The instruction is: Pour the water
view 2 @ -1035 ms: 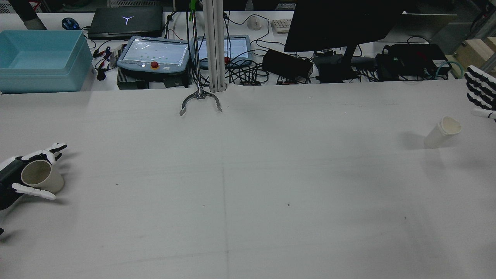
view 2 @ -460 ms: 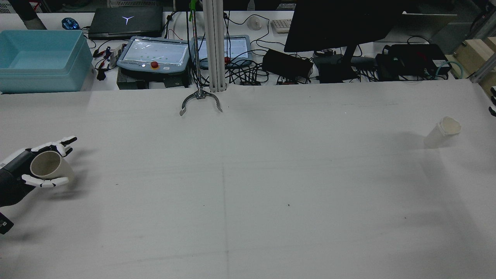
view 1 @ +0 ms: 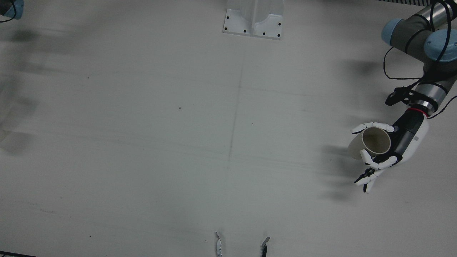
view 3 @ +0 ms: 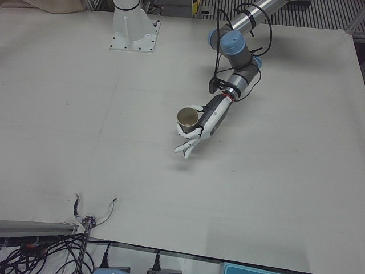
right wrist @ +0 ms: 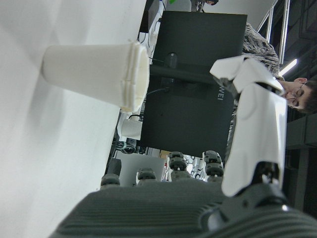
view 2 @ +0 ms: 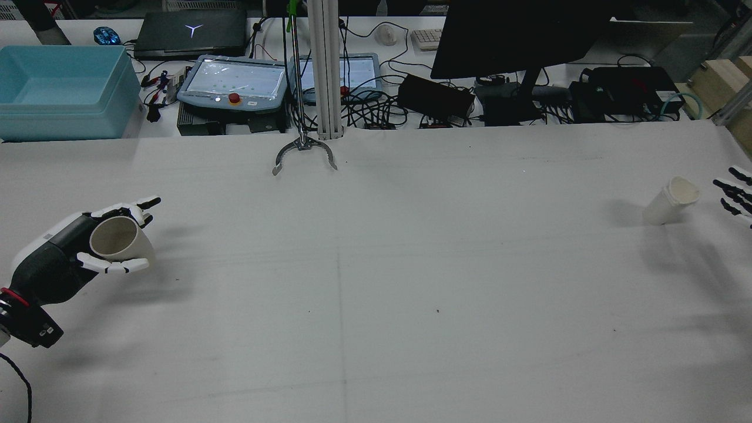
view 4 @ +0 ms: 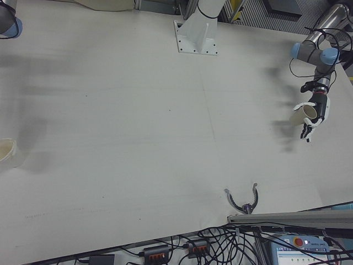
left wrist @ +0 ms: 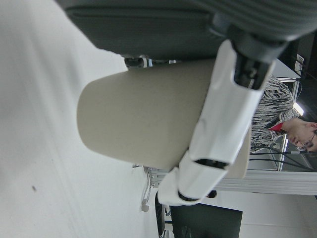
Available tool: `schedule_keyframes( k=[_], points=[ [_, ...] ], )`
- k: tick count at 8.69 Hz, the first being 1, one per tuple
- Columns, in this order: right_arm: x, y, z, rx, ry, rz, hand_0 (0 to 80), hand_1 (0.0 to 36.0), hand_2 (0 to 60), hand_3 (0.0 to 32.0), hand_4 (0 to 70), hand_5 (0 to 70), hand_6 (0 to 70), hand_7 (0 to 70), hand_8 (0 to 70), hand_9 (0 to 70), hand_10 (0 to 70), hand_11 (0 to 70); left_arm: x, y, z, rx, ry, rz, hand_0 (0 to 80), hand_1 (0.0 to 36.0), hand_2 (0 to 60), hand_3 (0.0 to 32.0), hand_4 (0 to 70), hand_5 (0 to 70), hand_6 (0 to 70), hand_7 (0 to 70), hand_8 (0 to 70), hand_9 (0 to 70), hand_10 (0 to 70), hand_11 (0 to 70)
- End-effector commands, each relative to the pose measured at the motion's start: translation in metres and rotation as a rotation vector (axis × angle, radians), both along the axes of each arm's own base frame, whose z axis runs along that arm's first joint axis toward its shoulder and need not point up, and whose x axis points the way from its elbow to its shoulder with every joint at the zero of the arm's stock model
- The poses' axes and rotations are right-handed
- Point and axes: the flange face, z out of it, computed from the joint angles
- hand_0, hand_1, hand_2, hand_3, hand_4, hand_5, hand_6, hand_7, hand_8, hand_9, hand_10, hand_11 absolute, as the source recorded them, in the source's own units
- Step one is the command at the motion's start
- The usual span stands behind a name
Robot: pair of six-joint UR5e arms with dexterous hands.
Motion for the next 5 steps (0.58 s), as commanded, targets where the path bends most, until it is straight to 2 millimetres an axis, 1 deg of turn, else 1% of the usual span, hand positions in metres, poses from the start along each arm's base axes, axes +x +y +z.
schedule_keyframes(
  k=[1,2,4,5],
  points=[
    [-0.019,-0.009,0.044,-0.008,0.002,-0.041,58.2,32.0,32.0,0.0,0.0,10.2,15.2,6.4,2.0,0.0,0.0,0.0,0.031,0.006,-0.034,-0.016,0.015,0.013,80.0,36.0,60.0,0.0,34.7,70.0,12.0,13.4,2.2,1.2,3.1,8.9],
    [-0.020,-0.007,0.045,-0.010,0.005,-0.044,59.9,33.2,31.6,0.0,0.0,10.3,14.4,5.6,1.8,0.0,0.0,0.0,0.036,0.010,-0.033,-0.021,0.017,0.006,80.0,36.0,60.0,0.0,34.8,70.0,12.2,13.5,2.3,1.3,3.1,8.8],
    [-0.024,-0.012,0.045,-0.017,0.016,-0.050,58.6,32.2,30.0,0.0,0.0,10.0,14.2,5.3,1.8,0.0,0.0,0.0,0.039,0.013,-0.033,-0.026,0.021,0.011,80.0,36.0,60.0,0.0,34.2,70.0,12.3,13.5,2.4,1.3,3.2,9.1],
    [-0.028,-0.027,0.037,0.000,0.021,-0.049,58.1,31.9,30.2,0.0,0.0,9.9,14.4,5.8,1.8,0.0,0.0,0.0,0.039,0.013,-0.032,-0.027,0.019,0.011,80.0,36.0,60.0,0.0,33.8,70.0,12.3,13.5,2.4,1.3,3.2,9.1]
  ],
)
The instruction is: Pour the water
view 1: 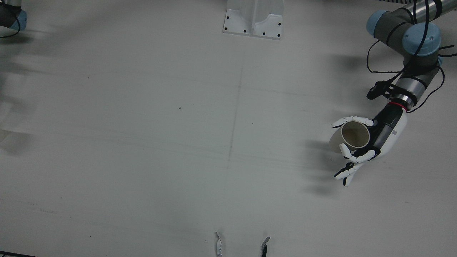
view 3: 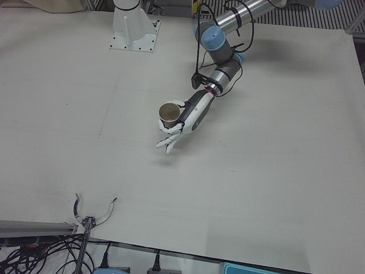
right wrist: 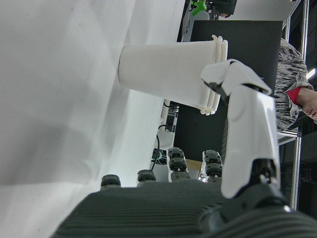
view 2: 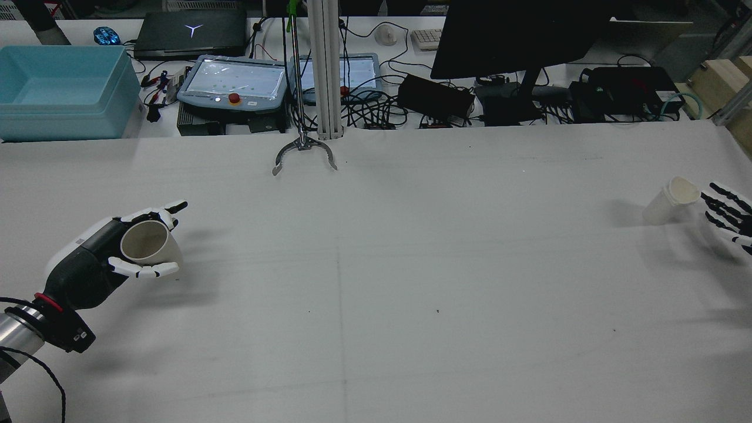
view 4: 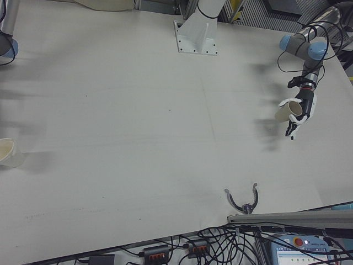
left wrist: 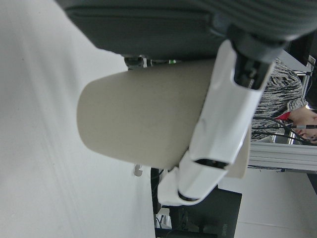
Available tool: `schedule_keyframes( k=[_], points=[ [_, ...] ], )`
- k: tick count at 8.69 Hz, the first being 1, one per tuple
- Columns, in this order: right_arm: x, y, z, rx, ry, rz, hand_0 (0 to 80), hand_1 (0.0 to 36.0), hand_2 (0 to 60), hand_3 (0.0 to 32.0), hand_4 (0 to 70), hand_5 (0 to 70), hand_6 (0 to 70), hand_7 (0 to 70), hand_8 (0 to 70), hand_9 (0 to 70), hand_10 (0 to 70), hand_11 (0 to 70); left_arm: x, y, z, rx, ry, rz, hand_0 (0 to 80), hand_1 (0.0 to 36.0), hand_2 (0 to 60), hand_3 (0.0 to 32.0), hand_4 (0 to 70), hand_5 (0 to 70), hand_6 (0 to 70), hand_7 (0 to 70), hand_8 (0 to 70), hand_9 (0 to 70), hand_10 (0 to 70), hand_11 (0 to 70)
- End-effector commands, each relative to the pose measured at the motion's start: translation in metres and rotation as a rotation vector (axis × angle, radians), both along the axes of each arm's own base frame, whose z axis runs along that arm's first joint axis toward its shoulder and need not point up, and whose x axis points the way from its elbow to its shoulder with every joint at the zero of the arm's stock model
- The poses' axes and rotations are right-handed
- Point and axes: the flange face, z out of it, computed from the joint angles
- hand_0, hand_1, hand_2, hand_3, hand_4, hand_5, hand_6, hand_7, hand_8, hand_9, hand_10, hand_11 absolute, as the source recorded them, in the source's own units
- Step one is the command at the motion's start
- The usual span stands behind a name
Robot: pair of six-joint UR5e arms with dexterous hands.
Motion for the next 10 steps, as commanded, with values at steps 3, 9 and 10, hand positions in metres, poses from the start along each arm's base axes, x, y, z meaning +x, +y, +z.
schedule_keyframes(
  k=[3,9,10],
  points=[
    [-0.019,-0.053,-0.025,0.028,0.012,-0.004,57.8,31.7,31.9,0.0,0.0,9.9,17.1,12.3,2.4,1.0,0.0,0.0,0.002,0.001,0.002,-0.010,0.002,-0.010,80.0,36.0,60.0,0.0,32.2,70.0,12.0,12.9,2.5,1.1,3.4,9.4],
    [-0.057,-0.089,-0.050,0.067,0.066,-0.047,62.3,35.2,37.0,0.0,5.8,11.1,22.7,24.8,3.5,3.5,0.0,0.0,0.002,0.003,0.010,-0.026,0.008,-0.009,80.0,36.0,60.0,0.0,29.9,70.0,11.2,11.8,2.7,0.9,3.5,9.5],
    [-0.067,-0.093,-0.056,0.080,0.075,-0.061,62.8,35.5,36.2,0.0,4.9,11.2,22.4,23.9,3.4,3.3,0.0,0.0,0.002,0.003,0.010,-0.027,0.007,-0.007,80.0,36.0,60.0,0.0,29.5,70.0,11.0,11.5,2.7,0.9,3.5,9.5]
  ],
)
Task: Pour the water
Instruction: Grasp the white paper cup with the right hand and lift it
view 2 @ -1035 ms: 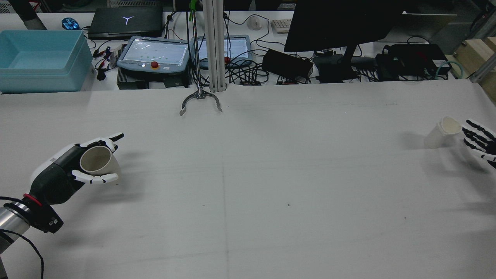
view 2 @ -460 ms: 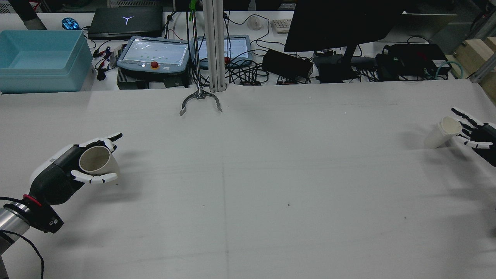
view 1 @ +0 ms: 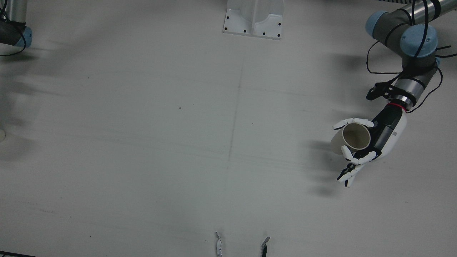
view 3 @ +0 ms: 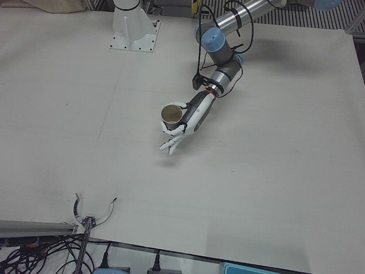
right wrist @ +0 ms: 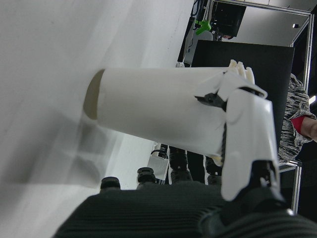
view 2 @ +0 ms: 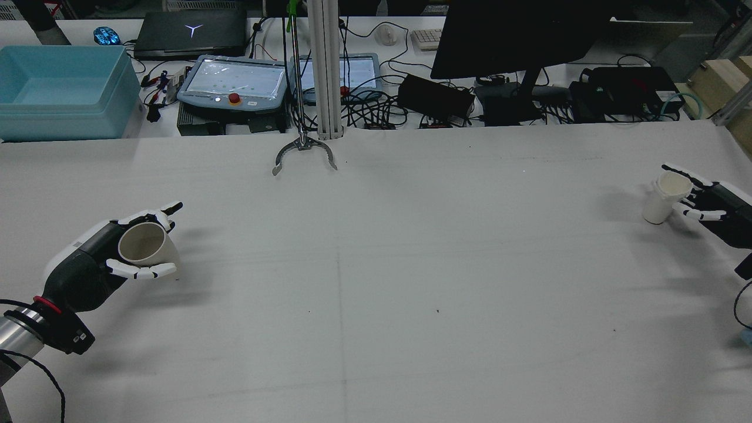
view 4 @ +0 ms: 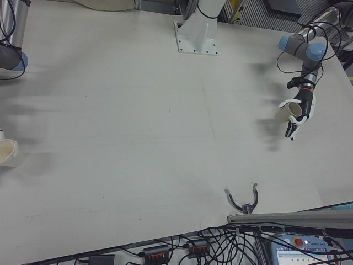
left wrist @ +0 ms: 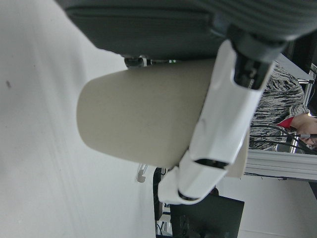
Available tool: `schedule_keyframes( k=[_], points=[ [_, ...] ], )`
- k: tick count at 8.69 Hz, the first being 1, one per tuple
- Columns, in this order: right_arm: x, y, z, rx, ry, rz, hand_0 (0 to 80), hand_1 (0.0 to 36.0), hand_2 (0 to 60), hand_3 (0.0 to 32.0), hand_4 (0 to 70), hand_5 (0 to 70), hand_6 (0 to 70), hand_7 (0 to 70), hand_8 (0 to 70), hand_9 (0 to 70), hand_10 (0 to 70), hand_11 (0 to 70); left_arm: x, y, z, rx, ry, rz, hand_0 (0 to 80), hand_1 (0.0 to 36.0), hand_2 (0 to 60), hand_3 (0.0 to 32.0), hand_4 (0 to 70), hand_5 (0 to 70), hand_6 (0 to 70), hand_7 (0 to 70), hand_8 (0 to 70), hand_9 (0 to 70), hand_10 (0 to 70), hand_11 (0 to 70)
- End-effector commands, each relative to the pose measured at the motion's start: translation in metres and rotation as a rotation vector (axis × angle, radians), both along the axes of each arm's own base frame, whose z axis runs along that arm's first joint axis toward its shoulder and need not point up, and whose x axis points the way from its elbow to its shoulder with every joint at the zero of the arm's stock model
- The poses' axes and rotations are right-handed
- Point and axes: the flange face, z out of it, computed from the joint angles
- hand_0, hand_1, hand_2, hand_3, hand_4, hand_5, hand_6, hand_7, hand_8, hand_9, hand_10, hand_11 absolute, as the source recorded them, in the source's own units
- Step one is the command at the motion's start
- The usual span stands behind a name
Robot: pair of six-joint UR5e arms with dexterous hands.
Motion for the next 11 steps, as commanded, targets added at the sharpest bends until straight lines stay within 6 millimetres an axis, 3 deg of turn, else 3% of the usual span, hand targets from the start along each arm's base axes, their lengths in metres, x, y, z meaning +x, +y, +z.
schedule_keyframes(
  k=[1,2,3,4,5,6,7,8,9,11],
  points=[
    [-0.023,-0.021,-0.025,0.037,0.030,-0.019,63.9,36.0,36.8,0.0,4.4,11.6,22.7,24.6,3.5,3.9,0.0,0.0,0.002,0.002,0.003,-0.002,0.001,0.004,80.0,36.0,60.0,0.0,29.1,70.0,10.9,11.2,2.7,0.8,3.6,9.7],
    [-0.017,-0.026,-0.039,0.054,0.020,0.030,68.6,36.0,39.2,0.0,6.8,12.8,26.3,30.6,6.9,9.8,0.0,0.0,0.004,0.004,0.003,-0.006,0.004,-0.005,80.0,36.0,60.0,0.0,28.4,70.0,10.8,11.1,2.8,0.8,3.5,9.6],
    [-0.013,-0.022,-0.048,0.052,0.020,0.047,78.1,36.0,45.1,0.0,9.6,15.5,33.4,42.1,17.0,24.2,0.0,0.0,0.009,0.008,0.004,-0.009,0.008,0.002,80.0,36.0,60.0,0.0,28.7,70.0,10.8,11.4,2.8,0.8,3.6,9.6],
    [-0.014,-0.026,-0.060,0.042,0.025,0.049,80.0,36.0,60.0,0.0,13.6,21.6,47.7,62.7,38.2,51.7,9.1,17.3,0.009,0.008,0.005,-0.013,0.010,-0.003,80.0,36.0,60.0,0.0,29.5,70.0,11.2,11.6,2.7,0.9,3.4,9.4],
    [-0.016,-0.027,-0.063,0.039,0.028,0.045,80.0,36.0,60.0,0.0,16.3,26.2,57.2,70.0,52.2,70.0,20.1,33.7,0.009,0.008,0.005,-0.017,0.014,-0.004,80.0,36.0,60.0,0.0,29.7,70.0,11.3,11.8,2.8,0.9,3.5,9.5],
    [-0.017,-0.031,-0.070,0.052,0.023,0.048,80.0,36.0,60.0,0.0,16.1,29.6,62.9,70.0,60.7,70.0,28.8,45.8,0.008,0.008,0.003,-0.014,0.018,-0.002,80.0,36.0,60.0,0.0,29.9,70.0,11.3,11.7,2.8,0.9,3.5,9.5],
    [-0.017,-0.041,-0.089,0.089,0.007,0.053,80.0,36.0,60.0,0.0,13.1,30.2,62.1,70.0,60.6,70.0,30.6,48.3,0.011,0.011,0.002,-0.014,0.018,0.004,80.0,36.0,60.0,0.0,30.0,70.0,11.3,11.7,2.7,0.9,3.4,9.4],
    [-0.015,-0.041,-0.112,0.102,0.001,0.059,80.0,36.0,60.0,0.0,11.9,29.8,60.5,70.0,57.4,70.0,27.8,45.0,0.017,0.014,-0.002,-0.015,0.013,0.014,80.0,36.0,60.0,0.0,30.4,70.0,11.4,11.8,2.6,0.9,3.3,9.2],
    [-0.011,-0.049,-0.151,0.115,0.000,0.071,80.0,36.0,60.0,0.0,12.2,29.6,60.2,70.0,56.7,70.0,26.8,43.6,0.032,0.016,-0.015,-0.012,0.016,0.034,80.0,36.0,60.0,0.0,31.1,70.0,11.7,12.3,2.6,1.0,3.2,9.1],
    [0.009,-0.069,-0.292,0.200,0.021,0.125,80.0,36.0,60.0,0.0,13.2,29.0,59.2,70.0,54.0,70.0,23.0,38.6,0.073,0.000,-0.084,-0.003,0.023,0.051,80.0,36.0,60.0,0.0,32.2,70.0,12.6,13.1,2.8,1.2,3.3,9.2]
  ],
)
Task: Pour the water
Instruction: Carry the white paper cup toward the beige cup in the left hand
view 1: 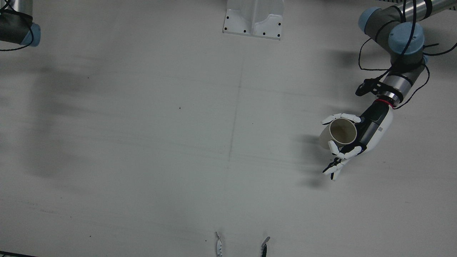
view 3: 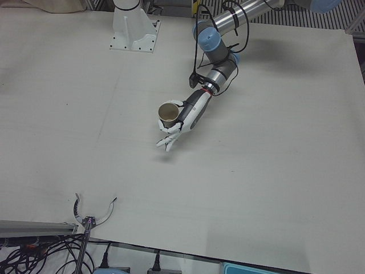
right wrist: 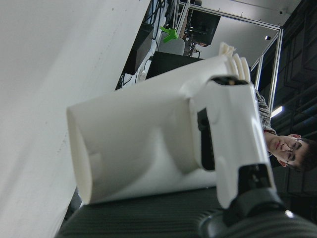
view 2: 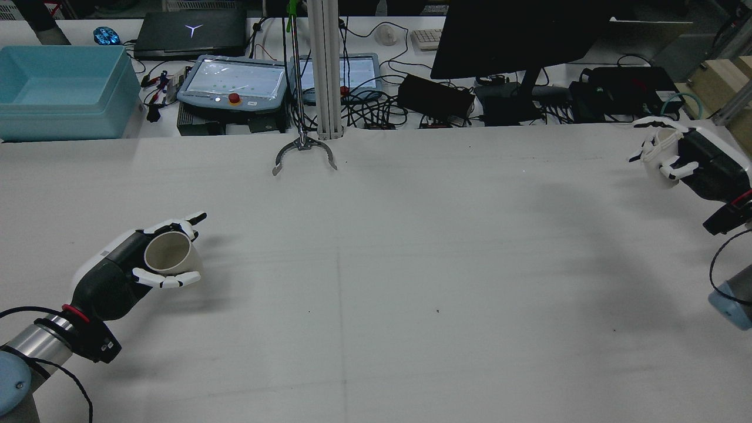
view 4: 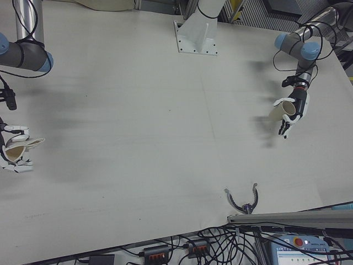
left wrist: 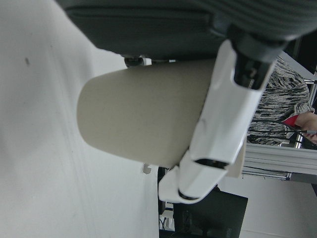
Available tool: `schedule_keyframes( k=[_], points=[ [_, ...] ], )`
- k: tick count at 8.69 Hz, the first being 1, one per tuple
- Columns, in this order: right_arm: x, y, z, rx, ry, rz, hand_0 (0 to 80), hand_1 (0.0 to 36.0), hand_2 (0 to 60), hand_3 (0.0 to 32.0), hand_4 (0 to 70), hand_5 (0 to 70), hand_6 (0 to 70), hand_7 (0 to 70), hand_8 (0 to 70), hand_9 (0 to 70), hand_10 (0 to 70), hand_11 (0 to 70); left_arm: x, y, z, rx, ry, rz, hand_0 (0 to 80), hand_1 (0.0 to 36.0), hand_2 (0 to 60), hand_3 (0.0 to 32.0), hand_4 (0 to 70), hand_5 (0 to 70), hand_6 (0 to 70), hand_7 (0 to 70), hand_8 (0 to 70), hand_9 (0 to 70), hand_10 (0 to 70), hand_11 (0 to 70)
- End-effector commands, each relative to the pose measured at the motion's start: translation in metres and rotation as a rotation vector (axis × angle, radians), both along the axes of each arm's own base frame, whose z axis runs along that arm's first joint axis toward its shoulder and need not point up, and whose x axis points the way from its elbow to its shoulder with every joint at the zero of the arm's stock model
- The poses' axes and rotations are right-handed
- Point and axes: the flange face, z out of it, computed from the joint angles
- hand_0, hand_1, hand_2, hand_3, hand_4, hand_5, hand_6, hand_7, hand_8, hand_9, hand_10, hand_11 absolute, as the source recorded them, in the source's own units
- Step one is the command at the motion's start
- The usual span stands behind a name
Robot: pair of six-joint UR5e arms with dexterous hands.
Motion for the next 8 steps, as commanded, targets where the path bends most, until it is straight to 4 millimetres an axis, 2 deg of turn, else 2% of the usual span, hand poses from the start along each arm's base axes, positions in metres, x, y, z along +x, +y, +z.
schedule_keyframes(
  k=[1,2,3,4,5,6,7,8],
  points=[
    [0.020,-0.012,-0.214,0.122,0.056,0.067,80.0,36.0,60.0,0.0,17.0,28.8,61.2,70.0,53.8,70.0,21.5,36.3,0.072,-0.014,-0.098,0.011,0.013,0.046,80.0,36.0,60.0,0.0,32.4,70.0,13.0,13.4,2.9,1.2,3.3,9.2],
    [0.023,-0.015,-0.313,0.188,0.117,0.104,80.0,36.0,60.0,0.0,18.7,28.6,61.6,70.0,53.2,70.0,20.3,34.5,0.117,-0.010,-0.137,0.012,0.013,0.089,80.0,36.0,60.0,0.0,32.7,70.0,13.5,13.5,3.1,1.3,3.4,9.3],
    [0.026,-0.007,-0.403,0.269,0.187,0.143,80.0,36.0,60.0,0.0,23.7,28.5,64.4,70.0,53.1,70.0,20.3,34.4,0.159,-0.004,-0.167,0.006,-0.001,0.132,80.0,36.0,60.0,0.0,33.2,70.0,14.3,14.0,3.2,1.4,3.4,9.3],
    [0.030,0.013,-0.476,0.343,0.282,0.196,80.0,36.0,60.0,0.0,27.9,28.4,67.0,70.0,52.6,70.0,20.0,34.0,0.199,0.000,-0.191,0.005,-0.017,0.182,80.0,36.0,60.0,0.0,33.6,70.0,15.2,14.6,3.3,1.5,3.3,9.1],
    [0.007,0.038,-0.524,0.403,0.361,0.219,80.0,36.0,60.0,0.0,33.4,28.0,69.5,70.0,51.1,68.5,17.9,30.7,0.233,-0.004,-0.216,0.008,-0.026,0.224,80.0,36.0,60.0,0.0,33.7,70.0,16.0,15.1,3.3,1.6,3.2,8.9],
    [-0.050,0.053,-0.535,0.438,0.432,0.187,80.0,36.0,60.0,0.0,54.3,27.8,70.0,70.0,52.5,69.6,16.1,27.7,0.242,-0.009,-0.239,0.018,-0.009,0.227,80.0,36.0,60.0,0.0,33.8,70.0,16.8,15.7,3.3,1.7,3.1,8.8],
    [-0.128,0.071,-0.525,0.459,0.557,0.137,80.0,36.0,60.0,0.0,62.7,27.7,70.0,70.0,52.1,68.9,16.0,27.5,0.236,-0.018,-0.260,0.030,0.015,0.217,80.0,36.0,60.0,0.0,33.4,70.0,16.7,15.6,3.4,1.7,3.1,8.7],
    [-0.191,0.091,-0.512,0.447,0.685,0.144,80.0,36.0,60.0,0.0,66.7,26.5,70.0,70.0,48.0,63.1,9.9,18.6,0.221,-0.038,-0.287,0.043,0.029,0.201,80.0,36.0,60.0,0.0,34.5,70.0,17.3,16.3,3.5,1.8,3.1,8.8]
  ],
)
